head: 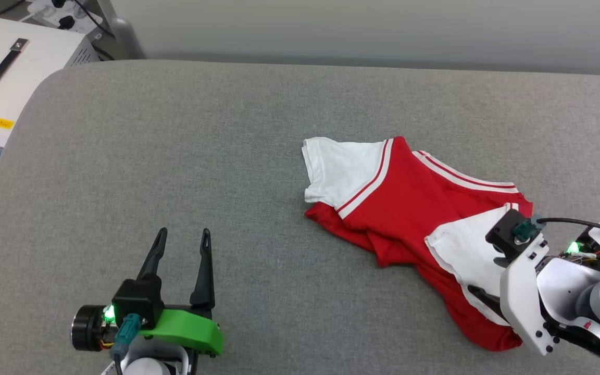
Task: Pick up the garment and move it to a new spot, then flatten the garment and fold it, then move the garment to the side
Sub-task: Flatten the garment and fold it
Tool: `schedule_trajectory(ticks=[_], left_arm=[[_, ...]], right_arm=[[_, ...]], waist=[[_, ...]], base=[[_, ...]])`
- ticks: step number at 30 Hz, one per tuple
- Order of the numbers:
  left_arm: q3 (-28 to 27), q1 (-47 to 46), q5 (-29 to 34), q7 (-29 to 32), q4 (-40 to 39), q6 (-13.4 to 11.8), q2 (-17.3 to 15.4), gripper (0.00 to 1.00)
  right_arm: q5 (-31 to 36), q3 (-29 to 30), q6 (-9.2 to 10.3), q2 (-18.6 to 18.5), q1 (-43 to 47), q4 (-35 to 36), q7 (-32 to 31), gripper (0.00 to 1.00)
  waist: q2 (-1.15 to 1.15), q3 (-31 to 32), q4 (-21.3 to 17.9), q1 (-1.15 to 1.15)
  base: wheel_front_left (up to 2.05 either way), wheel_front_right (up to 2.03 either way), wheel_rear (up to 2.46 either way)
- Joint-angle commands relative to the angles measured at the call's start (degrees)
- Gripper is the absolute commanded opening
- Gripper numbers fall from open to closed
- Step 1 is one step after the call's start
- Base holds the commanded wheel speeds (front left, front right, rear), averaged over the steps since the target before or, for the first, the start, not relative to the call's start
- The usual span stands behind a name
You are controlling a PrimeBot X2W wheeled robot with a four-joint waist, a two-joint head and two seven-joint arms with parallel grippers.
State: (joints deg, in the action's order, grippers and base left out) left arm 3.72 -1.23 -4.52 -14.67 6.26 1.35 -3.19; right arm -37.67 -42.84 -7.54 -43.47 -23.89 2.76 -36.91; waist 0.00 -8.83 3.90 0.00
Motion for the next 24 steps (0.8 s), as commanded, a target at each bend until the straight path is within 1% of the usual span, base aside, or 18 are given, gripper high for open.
schedule_trajectory(ticks=[1,5,9,13,14,15,17,21,22,24], left_arm=[[0.3,-1.3,-0.1,-0.3,-0.1,0.1,0.3,1.0],[0.8,-2.1,-0.8,-0.3,0.1,-0.3,0.3,1.0],[1.3,-2.6,-1.1,-0.3,0.5,-0.6,0.3,1.0],[1.1,-2.4,-1.2,-0.3,0.9,-1.0,0.3,1.0],[0.9,-2.1,-1.1,-0.3,1.1,-1.1,0.3,1.0],[0.8,-1.9,-1.0,-0.3,1.3,-1.1,0.3,1.0],[0.6,-1.5,-0.9,-0.3,1.8,-1.0,0.3,1.0],[0.7,-0.7,-1.1,-0.3,2.3,-1.1,0.3,1.0],[1.1,0.0,-1.2,-0.3,2.4,-1.2,0.3,1.0],[1.3,0.4,-1.2,-0.3,2.4,-1.3,0.3,1.0]], right_arm=[[-0.4,-0.9,0.05,0.3,-1.0,-1.2,-0.6,1.0],[-1.1,-3.4,0.05,1.8,-0.7,-6.0,-0.7,1.0],[-0.8,-6.4,0.05,2.6,-0.4,-12.8,0.1,1.0],[-1.4,-7.8,0.05,4.2,-0.8,-16.1,4.7,1.0],[-1.4,-8.0,0.05,4.4,-1.2,-16.4,6.3,0.49],[-1.1,-8.0,0.05,4.4,-1.6,-16.4,7.8,0.0],[-0.3,-7.7,0.05,4.3,-2.4,-16.5,11.3,0.0],[-1.1,-4.4,0.05,4.7,-2.1,-16.3,18.6,0.0],[-4.6,-0.2,0.05,5.3,-0.1,-15.8,23.3,0.0],[-6.4,3.1,0.05,5.3,1.4,-15.4,26.3,0.0]], waist=[[0.0,-1.5,0.9,0.0],[0.0,-3.0,1.6,0.0],[0.0,-3.8,2.0,0.0],[0.0,-3.2,1.6,0.0],[0.0,-2.8,1.3,0.0],[0.0,-2.4,1.1,0.0],[0.0,-1.3,0.5,0.0],[0.0,1.0,-0.7,0.0],[0.0,2.4,-1.3,0.0],[0.0,2.9,-1.6,0.0]], base=[[0.0,0.0,0.0],[0.0,0.0,0.0],[0.0,0.0,0.0],[0.0,0.0,0.0],[0.0,0.0,0.0],[0.0,0.0,0.0],[0.0,0.0,0.0],[0.0,0.0,0.0],[0.0,0.0,0.0],[0.0,0.0,0.0]])
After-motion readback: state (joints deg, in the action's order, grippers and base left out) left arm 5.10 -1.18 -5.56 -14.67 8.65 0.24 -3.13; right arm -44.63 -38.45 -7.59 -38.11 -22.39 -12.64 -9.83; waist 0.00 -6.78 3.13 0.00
